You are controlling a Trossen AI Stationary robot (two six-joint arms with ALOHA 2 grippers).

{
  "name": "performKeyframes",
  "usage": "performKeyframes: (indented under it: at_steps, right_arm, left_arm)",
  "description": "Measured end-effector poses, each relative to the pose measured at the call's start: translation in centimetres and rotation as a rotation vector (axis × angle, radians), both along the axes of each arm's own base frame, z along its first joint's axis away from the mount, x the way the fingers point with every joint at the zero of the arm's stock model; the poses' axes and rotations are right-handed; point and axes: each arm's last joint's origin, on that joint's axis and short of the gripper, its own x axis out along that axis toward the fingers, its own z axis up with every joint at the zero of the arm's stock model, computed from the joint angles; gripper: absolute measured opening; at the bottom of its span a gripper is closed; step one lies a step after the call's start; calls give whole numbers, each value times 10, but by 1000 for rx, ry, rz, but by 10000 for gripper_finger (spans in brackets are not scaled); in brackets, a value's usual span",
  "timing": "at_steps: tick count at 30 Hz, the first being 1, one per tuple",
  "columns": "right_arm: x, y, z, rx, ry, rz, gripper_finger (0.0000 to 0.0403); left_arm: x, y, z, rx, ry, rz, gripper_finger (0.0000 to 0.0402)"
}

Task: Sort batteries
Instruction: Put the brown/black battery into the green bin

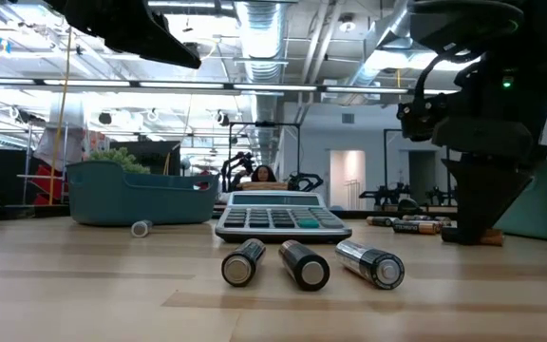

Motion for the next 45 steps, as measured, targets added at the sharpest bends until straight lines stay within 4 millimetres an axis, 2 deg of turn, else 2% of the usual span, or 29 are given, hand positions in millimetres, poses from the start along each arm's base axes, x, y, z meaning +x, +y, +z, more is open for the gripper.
performKeyframes:
  at_steps: [5,10,20,28,32,37,41,45]
  right_arm:
    - [1,0,0,5,-4,9,61]
    - [2,1,2,8,-5,25,24]
    - [14,5,20,-45,26,109,13]
    - [25,9,36,-82,-21,234,12]
    - [24,10,61,-110,-112,292,12]
    - [13,13,117,-264,-387,385,12]
    - [-8,13,155,-372,-523,440,12]
    - [-39,6,169,-437,-577,442,13]
  left_arm:
    - [-1,1,-8,6,12,-2,173]
    - [0,5,-9,4,10,17,173]
    - [0,7,-9,-1,8,28,173]
    - [0,7,-8,-5,2,28,173]
    - [0,7,-8,-6,1,29,173]
    - [0,7,-8,-8,-1,30,173]
    - [1,7,-7,-13,-12,30,173]
    - [3,6,-6,-18,-31,30,173]
